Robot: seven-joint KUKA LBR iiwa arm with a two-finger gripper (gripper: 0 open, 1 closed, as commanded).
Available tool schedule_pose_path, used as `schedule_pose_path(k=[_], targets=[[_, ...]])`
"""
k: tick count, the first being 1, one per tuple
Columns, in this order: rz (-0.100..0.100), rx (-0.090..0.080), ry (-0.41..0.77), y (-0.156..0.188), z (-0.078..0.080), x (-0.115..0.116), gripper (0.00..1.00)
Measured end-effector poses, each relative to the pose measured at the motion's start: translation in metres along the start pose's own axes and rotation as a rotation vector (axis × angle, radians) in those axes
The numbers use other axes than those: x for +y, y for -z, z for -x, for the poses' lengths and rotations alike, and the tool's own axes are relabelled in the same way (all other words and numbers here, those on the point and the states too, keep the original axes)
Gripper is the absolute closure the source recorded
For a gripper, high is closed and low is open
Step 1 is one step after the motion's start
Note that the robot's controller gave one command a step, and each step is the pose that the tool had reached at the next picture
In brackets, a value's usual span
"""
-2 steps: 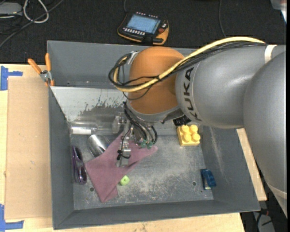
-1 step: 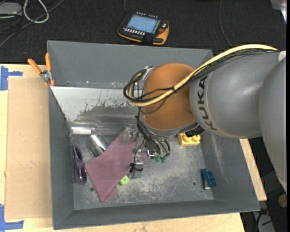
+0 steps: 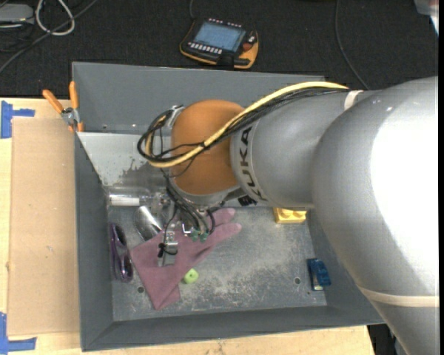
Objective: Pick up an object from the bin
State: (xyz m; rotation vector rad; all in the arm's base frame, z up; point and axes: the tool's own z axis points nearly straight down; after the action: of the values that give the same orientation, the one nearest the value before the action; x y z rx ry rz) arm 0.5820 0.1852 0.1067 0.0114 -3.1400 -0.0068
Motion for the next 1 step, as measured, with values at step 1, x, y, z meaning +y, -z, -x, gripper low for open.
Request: schedule_pose_path(k=[1], targets=[[-0.005,-0.009,-0.045,0.0287,-0.0352,-0.096,1.0]])
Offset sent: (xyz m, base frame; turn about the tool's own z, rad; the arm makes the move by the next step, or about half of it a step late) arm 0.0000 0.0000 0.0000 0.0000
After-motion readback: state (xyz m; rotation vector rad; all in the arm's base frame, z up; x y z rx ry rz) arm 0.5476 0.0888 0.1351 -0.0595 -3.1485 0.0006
